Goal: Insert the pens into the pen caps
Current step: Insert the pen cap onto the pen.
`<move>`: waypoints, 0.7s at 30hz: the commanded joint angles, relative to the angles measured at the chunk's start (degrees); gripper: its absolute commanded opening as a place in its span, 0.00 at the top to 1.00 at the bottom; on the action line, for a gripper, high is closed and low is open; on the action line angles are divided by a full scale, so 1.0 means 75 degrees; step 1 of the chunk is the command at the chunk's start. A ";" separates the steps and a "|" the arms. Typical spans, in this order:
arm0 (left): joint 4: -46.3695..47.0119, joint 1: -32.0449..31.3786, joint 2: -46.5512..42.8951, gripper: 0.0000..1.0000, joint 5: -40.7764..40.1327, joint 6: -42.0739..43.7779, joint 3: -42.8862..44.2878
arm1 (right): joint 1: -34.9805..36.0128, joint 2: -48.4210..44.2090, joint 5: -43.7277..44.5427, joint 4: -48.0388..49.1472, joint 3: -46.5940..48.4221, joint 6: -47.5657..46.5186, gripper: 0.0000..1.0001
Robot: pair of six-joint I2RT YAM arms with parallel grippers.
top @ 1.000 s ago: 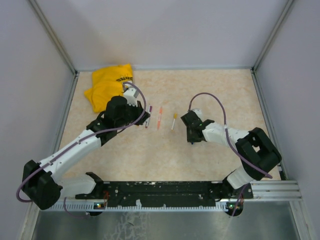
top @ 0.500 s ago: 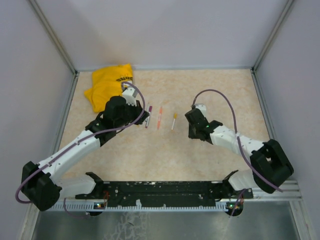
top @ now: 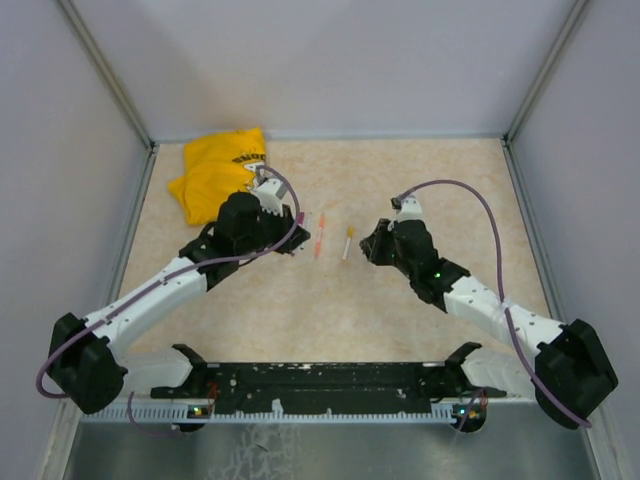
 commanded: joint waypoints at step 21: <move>0.1348 -0.0827 0.0038 1.00 0.1910 0.0846 -0.0066 | -0.0054 -0.0440 -0.1498 0.7726 -0.1652 0.1709 0.98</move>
